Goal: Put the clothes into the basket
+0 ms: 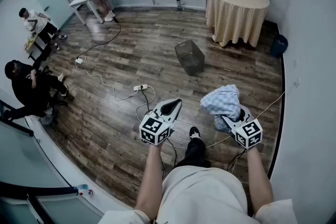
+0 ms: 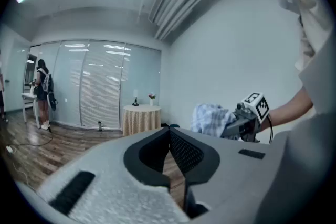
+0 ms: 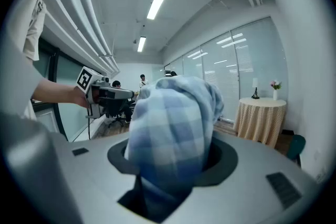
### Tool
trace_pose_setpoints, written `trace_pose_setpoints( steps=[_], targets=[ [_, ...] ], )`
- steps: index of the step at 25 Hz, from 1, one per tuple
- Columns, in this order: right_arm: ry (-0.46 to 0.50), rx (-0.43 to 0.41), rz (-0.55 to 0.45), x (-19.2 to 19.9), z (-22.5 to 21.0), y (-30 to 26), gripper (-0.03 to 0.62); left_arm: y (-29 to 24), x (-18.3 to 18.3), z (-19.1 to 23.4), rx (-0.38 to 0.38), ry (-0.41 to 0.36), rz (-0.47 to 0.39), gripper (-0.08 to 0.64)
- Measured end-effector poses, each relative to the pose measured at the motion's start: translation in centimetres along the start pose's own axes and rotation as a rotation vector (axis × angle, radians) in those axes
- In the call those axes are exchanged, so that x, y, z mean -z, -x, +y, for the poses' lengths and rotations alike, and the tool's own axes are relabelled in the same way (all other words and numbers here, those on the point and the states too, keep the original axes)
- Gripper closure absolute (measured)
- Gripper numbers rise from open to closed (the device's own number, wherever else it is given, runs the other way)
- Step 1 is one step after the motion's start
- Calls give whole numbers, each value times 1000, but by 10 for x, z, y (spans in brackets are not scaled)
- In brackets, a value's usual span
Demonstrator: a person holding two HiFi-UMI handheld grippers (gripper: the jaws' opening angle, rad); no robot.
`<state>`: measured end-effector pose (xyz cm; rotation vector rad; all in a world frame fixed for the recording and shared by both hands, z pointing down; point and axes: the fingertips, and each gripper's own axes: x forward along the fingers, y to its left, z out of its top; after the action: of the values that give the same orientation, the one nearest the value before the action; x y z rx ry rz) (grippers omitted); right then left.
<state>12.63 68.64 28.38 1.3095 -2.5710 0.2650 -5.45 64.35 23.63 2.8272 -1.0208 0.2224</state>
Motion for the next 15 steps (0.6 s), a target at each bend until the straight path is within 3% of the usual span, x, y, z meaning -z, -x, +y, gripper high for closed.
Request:
trace_pose_setpoints(
  steps=[6,15],
  targets=[
    [-23,-8,-17,5,-1,-6,370,-11,2,2,24,-25,30,548],
    [-29,0,-55,-12,-12,-9,370,-13,-14,14,-19,4,-13,548]
  ],
)
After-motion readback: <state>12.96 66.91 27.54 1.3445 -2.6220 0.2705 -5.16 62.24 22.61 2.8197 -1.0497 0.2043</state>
